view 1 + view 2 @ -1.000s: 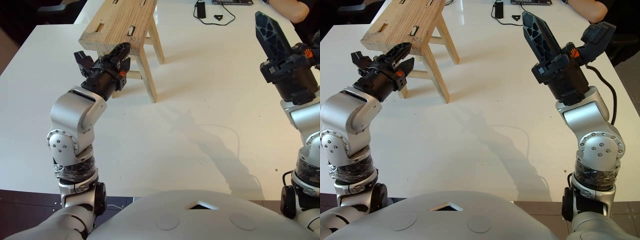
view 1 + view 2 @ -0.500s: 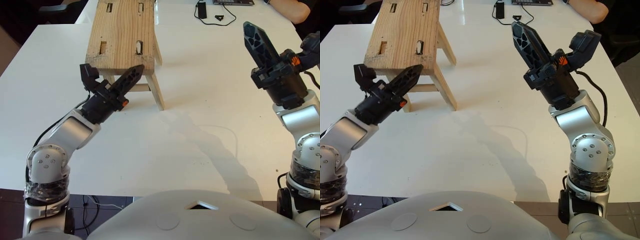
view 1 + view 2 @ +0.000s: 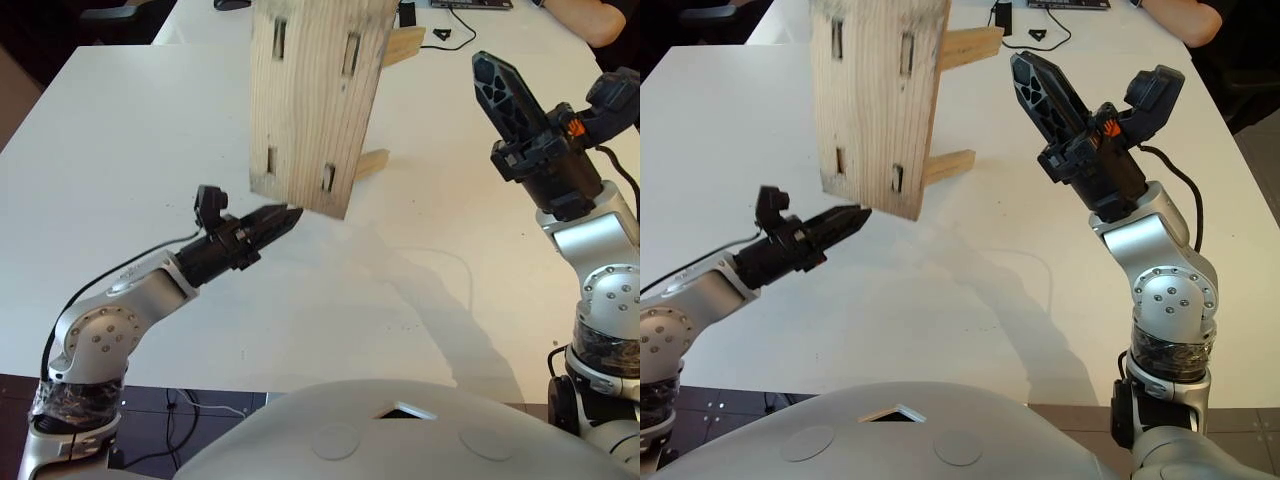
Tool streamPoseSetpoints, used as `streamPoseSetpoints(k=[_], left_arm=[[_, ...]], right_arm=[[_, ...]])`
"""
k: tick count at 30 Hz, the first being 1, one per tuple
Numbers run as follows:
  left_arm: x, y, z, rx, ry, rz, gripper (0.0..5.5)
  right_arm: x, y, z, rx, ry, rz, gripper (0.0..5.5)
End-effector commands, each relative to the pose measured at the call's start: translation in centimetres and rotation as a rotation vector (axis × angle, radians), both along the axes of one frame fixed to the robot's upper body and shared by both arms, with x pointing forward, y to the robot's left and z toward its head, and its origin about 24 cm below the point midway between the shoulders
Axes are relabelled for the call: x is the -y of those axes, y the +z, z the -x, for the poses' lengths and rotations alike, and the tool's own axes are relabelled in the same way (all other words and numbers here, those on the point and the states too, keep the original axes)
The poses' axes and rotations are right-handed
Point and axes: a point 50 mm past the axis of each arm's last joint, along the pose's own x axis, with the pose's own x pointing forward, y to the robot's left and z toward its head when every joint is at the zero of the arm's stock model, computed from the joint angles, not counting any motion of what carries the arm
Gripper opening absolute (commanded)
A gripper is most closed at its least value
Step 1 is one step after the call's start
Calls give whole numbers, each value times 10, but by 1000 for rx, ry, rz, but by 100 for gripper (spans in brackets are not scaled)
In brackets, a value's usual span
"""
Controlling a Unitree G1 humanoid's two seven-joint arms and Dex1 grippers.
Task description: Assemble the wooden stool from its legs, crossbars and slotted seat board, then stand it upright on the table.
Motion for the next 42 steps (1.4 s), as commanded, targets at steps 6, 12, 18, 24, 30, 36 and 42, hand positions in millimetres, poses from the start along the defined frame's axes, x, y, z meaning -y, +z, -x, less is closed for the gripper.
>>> streamPoseSetpoints(k=[6, 12, 18, 24, 30, 36, 42], left_arm=[[10, 15, -5, 81, 9, 1, 274], [12, 22, -6, 129, -10, -41, 274], [-16, -21, -6, 103, 5, -361, 276], [-6, -45, -2, 90, -59, -401, 276], [2, -54, 0, 99, -96, -431, 276], [3, -58, 0, 100, -127, -452, 276], [3, -71, 6, 92, -161, -503, 276]], right_arm=[[-6, -9, 4, -2, 22, 74, 129], [-7, -16, 6, -1, 15, 118, 129], [-6, -66, 0, 11, 21, 613, 185], [1, -91, -45, 21, 128, 744, 279], [-5, -88, -77, 9, 280, 683, 308], [-13, -84, -91, 21, 353, 680, 308], [-12, -87, -103, 24, 332, 709, 308]])
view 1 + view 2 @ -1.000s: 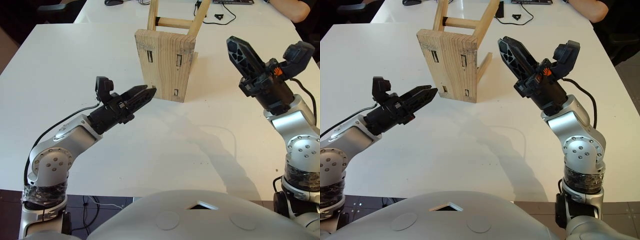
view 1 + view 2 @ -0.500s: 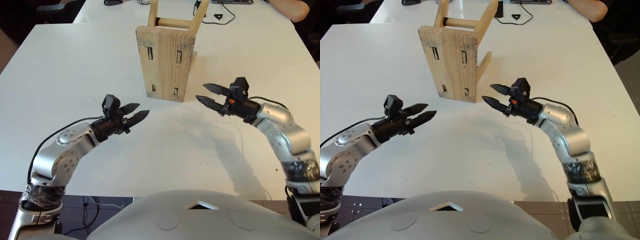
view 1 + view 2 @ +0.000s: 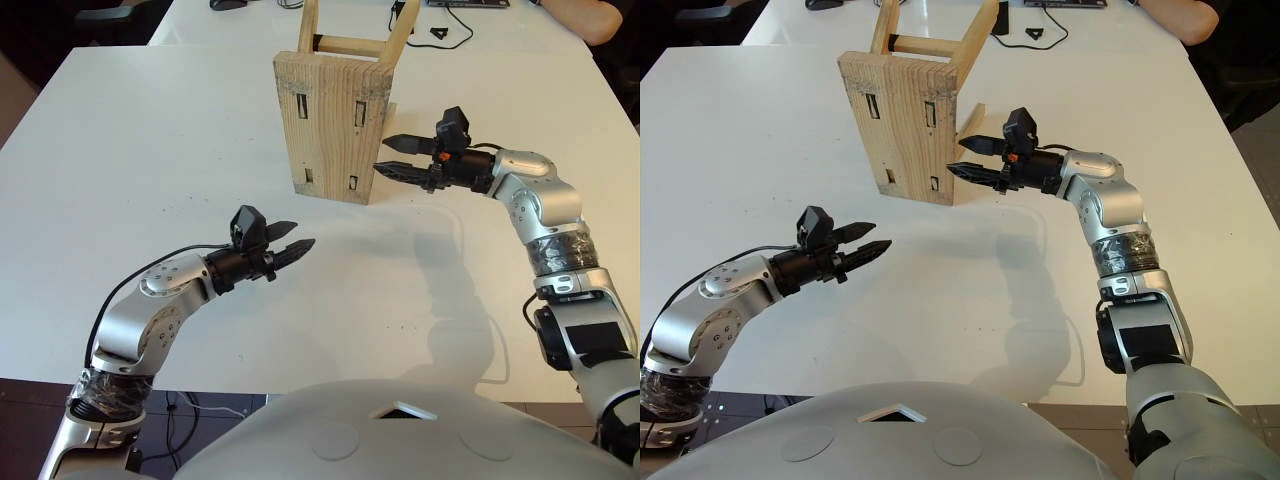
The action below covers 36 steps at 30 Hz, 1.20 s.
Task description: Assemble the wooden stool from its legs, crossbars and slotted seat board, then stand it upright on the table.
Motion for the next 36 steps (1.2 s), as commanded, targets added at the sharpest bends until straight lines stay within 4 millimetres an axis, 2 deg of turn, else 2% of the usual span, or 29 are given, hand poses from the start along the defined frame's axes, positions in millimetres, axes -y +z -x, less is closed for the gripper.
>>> streamPoseSetpoints(k=[1, 7, 17, 24, 29, 31, 36], left_arm=[[0, -9, 5, -12, -24, -40, 276], [6, -11, 4, -5, -42, -42, 276], [12, -14, 5, -5, -59, -40, 276], [11, -20, 5, -11, -25, -49, 276], [9, -28, 7, -19, 15, -59, 276], [7, -31, 8, -26, 24, -60, 276], [-4, -51, 13, -86, 76, -91, 276]], right_arm=[[-1, 4, -8, 29, 3, 13, 308], [-17, 2, -9, 21, 83, 3, 308], [-42, -13, -25, 34, 60, 64, 308], [-51, -31, -14, -25, 113, 66, 206], [-51, -22, -11, -70, 72, -32, 138], [-52, -15, -11, -74, 50, -61, 131], [-65, 23, -3, -110, 10, -244, 130]])
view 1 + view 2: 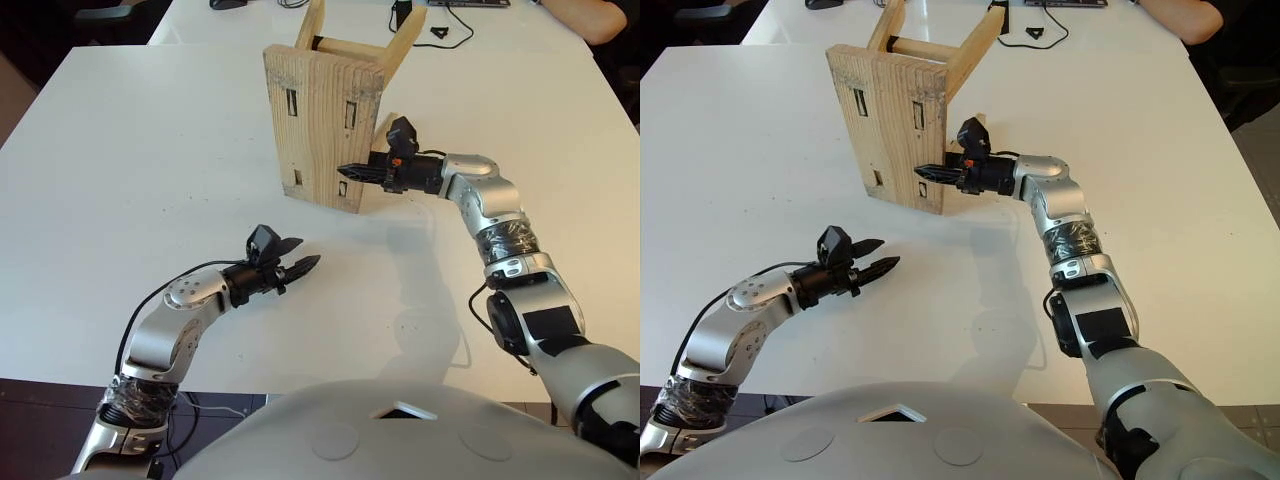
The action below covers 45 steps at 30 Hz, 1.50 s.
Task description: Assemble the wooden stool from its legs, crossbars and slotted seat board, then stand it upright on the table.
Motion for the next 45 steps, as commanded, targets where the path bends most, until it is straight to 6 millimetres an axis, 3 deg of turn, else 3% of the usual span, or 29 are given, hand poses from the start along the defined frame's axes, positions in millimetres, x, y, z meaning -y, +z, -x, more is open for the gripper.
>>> streamPoseSetpoints(k=[1, 8, 16, 20, 25, 31, 35, 38, 41, 45], left_arm=[[-13, -20, 5, -57, 58, -49, 276], [-15, -32, 6, -76, 116, -46, 276], [-12, -35, 6, -75, 154, -35, 276], [-11, -33, 3, -69, 155, -36, 276], [-12, -31, 1, -63, 148, -44, 276], [-15, -27, -5, -57, 137, -58, 276], [-15, -25, -7, -52, 129, -64, 276], [-17, -25, -6, -56, 136, -69, 276], [-17, -25, -6, -59, 140, -73, 276], [-17, -26, -6, -61, 149, -71, 276]], right_arm=[[-14, 49, 5, -21, -58, -235, 130], [-31, 128, 6, -227, -338, -640, 130], [-21, 152, 1, -530, -733, -1050, 130], [-6, 146, -6, -607, -875, -1137, 130], [19, 123, -14, -660, -1028, -1182, 130], [45, 107, -17, -672, -1126, -1267, 130], [86, 76, -14, -635, -1323, -1248, 130], [112, 50, -10, -631, -1464, -1137, 130], [131, 33, -5, -620, -1550, -1038, 191], [131, 38, -6, -600, -1487, -1056, 268]])
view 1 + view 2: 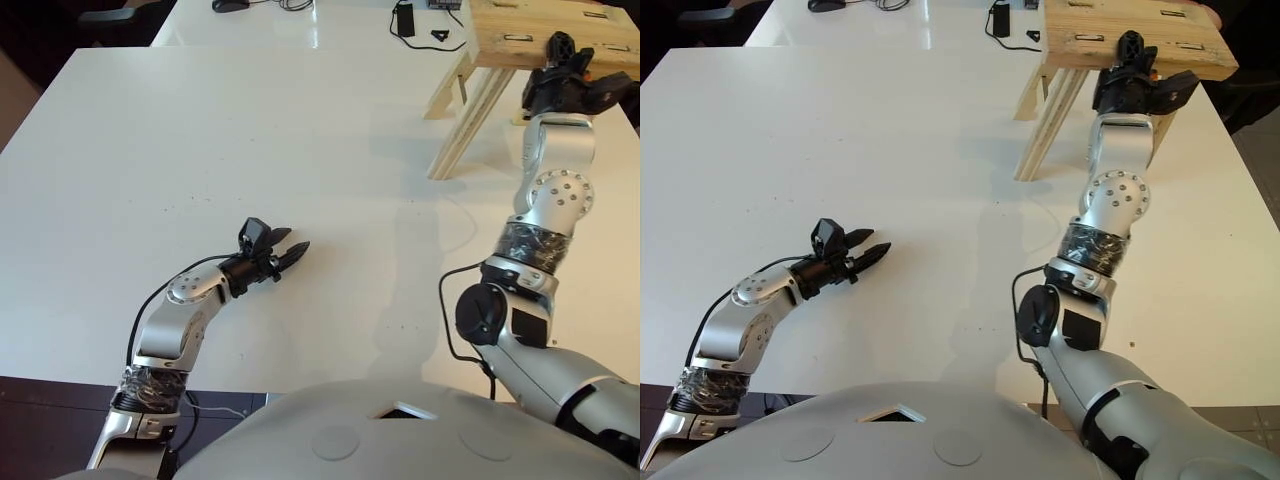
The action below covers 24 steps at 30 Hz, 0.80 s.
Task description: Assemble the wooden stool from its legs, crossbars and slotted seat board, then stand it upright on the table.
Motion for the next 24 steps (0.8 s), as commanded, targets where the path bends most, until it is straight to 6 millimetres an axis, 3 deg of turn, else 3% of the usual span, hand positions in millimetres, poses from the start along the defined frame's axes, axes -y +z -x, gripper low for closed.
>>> streamPoseSetpoints(k=[1, 3, 11, 19, 24], left_arm=[[-6, -16, 10, -101, 41, -48, 276], [-5, -18, 11, -104, 42, -46, 276], [-5, -17, 14, -113, 51, -27, 276], [-4, -17, 16, -120, 50, -20, 276], [-6, -16, 15, -121, 51, -20, 276]], right_arm=[[0, -31, 4, -112, 32, -35, 285], [-3, -28, 6, -85, 59, -44, 316], [10, -35, 28, -51, 148, 53, 316], [5, 4, 40, 288, 299, -61, 316], [10, 17, 54, 426, 324, -155, 316]])
